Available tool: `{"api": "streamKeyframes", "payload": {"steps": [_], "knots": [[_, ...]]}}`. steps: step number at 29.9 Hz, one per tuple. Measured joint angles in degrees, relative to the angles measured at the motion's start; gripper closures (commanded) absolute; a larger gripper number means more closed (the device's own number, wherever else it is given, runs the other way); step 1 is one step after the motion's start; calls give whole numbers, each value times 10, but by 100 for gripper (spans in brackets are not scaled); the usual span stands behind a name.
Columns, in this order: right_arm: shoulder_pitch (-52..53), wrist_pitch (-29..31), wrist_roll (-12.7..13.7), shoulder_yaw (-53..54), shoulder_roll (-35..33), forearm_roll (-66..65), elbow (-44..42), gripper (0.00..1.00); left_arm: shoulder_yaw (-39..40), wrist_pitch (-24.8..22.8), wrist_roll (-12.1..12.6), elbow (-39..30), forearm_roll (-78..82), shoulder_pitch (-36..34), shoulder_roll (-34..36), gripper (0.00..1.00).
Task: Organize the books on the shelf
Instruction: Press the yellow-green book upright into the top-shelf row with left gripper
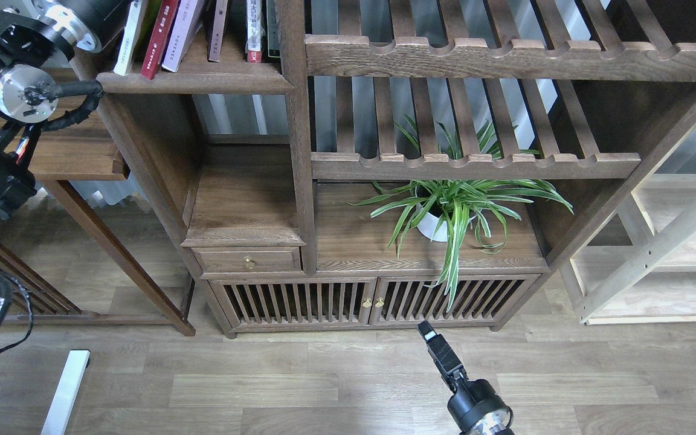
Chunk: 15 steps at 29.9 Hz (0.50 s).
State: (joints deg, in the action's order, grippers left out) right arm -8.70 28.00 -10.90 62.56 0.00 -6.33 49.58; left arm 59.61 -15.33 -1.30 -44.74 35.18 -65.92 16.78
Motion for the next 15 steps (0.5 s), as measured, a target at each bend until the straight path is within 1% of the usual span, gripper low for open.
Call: {"api": "streamKeyframes", "payload": {"steps": [15], "knots": [[1, 0, 0, -1, 0, 0, 0, 1, 6, 2, 1, -8, -15, -46, -30, 65]]}}
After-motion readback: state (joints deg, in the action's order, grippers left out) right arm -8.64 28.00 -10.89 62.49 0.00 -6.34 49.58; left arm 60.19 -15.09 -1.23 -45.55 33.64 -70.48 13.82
